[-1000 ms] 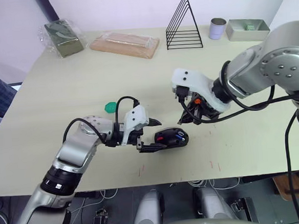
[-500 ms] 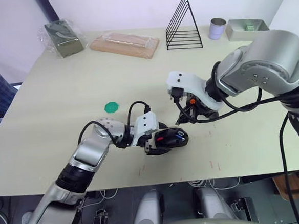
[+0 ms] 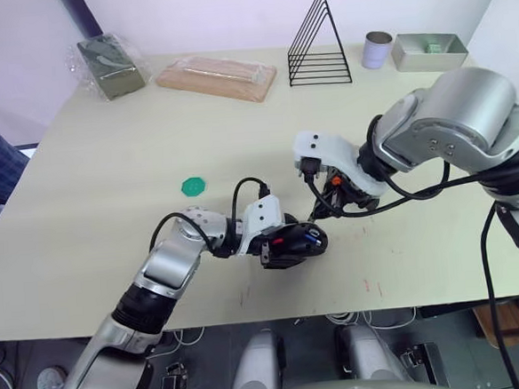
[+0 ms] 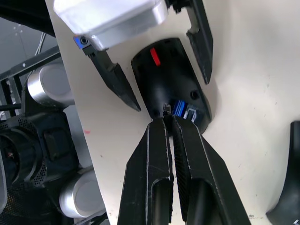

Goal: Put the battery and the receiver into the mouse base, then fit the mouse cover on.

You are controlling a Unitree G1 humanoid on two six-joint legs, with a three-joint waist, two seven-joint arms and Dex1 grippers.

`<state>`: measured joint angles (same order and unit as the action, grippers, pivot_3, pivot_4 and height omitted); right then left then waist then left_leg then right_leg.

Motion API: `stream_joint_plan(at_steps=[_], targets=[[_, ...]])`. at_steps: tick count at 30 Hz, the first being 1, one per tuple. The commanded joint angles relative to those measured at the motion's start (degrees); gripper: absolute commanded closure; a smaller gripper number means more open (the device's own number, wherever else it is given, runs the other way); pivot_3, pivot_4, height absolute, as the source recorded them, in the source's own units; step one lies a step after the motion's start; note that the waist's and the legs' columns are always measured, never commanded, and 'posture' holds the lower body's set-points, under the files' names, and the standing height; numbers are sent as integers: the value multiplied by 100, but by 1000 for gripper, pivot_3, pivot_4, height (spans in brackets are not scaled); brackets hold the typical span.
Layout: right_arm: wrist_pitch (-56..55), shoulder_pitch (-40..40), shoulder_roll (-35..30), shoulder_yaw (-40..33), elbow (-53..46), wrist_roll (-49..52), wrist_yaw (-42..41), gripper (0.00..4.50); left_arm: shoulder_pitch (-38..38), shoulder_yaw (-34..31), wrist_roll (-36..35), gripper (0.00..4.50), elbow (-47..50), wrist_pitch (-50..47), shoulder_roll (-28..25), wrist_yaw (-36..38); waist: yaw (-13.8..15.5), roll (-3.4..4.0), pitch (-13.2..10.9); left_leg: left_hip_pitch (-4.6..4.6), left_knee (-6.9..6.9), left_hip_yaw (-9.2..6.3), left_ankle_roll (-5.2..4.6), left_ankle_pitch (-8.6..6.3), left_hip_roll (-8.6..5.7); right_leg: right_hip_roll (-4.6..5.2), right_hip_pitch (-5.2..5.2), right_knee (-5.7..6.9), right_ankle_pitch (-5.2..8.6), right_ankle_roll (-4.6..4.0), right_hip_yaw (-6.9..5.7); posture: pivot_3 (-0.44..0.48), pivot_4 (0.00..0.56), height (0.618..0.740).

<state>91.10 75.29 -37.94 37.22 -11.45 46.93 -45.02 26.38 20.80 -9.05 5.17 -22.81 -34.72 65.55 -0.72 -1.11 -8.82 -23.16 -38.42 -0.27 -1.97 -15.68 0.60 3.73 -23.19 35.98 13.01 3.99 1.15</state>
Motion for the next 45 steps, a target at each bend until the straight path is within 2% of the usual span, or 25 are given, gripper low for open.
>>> stream_joint_plan(at_steps=[1, 10, 11, 12, 14, 15, 25, 35, 45], targets=[[36, 46, -8, -211, -166, -81, -76, 4500, 99, -1, 41, 54, 9, 160, 58, 1, 0, 0, 0, 0, 0, 0, 0, 0, 0, 0, 0, 0, 0, 0, 0, 0, 150, 740], [119, -28, 39, -267, -162, -202, -102, 4500, 144, 70, 165, 54, -143, 308, 113, 113, 1, 0, 0, 0, -1, 0, 0, 0, 0, 0, 0, 1, 0, 0, 0, 0, 150, 740], [115, -41, 32, -261, -163, -215, -103, 4500, 142, 72, 176, 440, -151, 318, 119, 118, 1, 0, 0, 0, -1, 0, 0, 0, 0, 0, 0, 1, 0, 0, 0, 0, 150, 740], [109, -62, 21, -251, -159, -231, -104, 4500, 137, 78, 189, 580, -157, 336, 123, 130, 1, 0, 0, 0, -1, 0, 0, 0, 0, 0, 0, 1, 0, 0, 0, 0, 150, 740], [94, -95, 4, -236, -152, -260, -105, 4500, 134, 78, 207, 1388, -164, 353, 137, 134, 2, 0, 0, 0, -1, 0, 0, 0, 0, 0, 0, 1, 0, 0, 0, 0, 150, 740], [89, -109, -3, -233, -152, -273, -108, 4500, 134, 76, 214, 1615, -163, 352, 145, 131, 3, 0, 0, 0, -2, 0, 0, 0, -1, 0, 1, 2, 0, 0, 0, 0, 150, 740], [140, -695, 318, -297, 123, -349, 392, 4500, 156, 57, 253, 1611, -121, 339, 145, 178, 2, -1, 1, 1, -4, -2, 1, 0, -1, 0, 1, 7, 0, 0, -1, 0, 150, 740], [140, -750, 702, -366, 583, -441, 846, 4500, 189, 42, 300, 1611, -180, 390, 184, 181, -1, -1, 1, 5, -6, -1, 1, 1, -2, 0, 1, 16, 0, 0, 1, 0, 150, 740], [140, -823, 687, -320, 694, -486, 895, 4500, 157, 30, 324, 1611, -160, 387, 213, 149, -3, -1, 1, 5, -6, 0, 1, 1, -2, -1, 1, 17, 0, 0, 1, 0, 150, 740]])
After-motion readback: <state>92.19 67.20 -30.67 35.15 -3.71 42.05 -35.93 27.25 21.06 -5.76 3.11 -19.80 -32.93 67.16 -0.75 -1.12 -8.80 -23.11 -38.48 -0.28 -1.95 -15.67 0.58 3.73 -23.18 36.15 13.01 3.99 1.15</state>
